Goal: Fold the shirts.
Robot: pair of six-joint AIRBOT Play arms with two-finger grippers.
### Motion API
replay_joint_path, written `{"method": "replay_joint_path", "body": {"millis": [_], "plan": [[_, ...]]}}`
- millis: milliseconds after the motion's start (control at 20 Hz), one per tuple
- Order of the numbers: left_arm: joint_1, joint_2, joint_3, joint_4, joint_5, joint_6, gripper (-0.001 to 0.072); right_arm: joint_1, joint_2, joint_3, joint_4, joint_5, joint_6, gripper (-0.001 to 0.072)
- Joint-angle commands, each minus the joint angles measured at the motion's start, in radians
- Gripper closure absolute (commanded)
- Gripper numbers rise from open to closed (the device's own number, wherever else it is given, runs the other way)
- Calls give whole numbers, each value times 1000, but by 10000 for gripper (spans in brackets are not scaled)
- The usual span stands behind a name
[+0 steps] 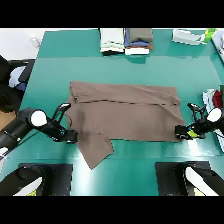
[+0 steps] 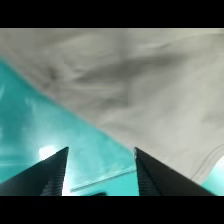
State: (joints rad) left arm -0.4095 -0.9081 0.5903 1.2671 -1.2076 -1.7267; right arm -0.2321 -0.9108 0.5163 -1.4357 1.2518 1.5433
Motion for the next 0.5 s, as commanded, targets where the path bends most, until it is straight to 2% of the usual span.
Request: {"method": "replay_joint_path", "body": {"millis": [0,100,300,450], "plan": [[-72,4,-36,6,58,-80,202,2,0,0,2,-3,0,697],[-72,4,-61,5,87,-80,202,2,0,0,1,-3,0,697],[-72,3,-92,-66,228,-79,203,2,1,0,1,-3,0,697],[-72,2,-114,-73,238,-79,203,2,1,0,1,-1,0,697]]}}
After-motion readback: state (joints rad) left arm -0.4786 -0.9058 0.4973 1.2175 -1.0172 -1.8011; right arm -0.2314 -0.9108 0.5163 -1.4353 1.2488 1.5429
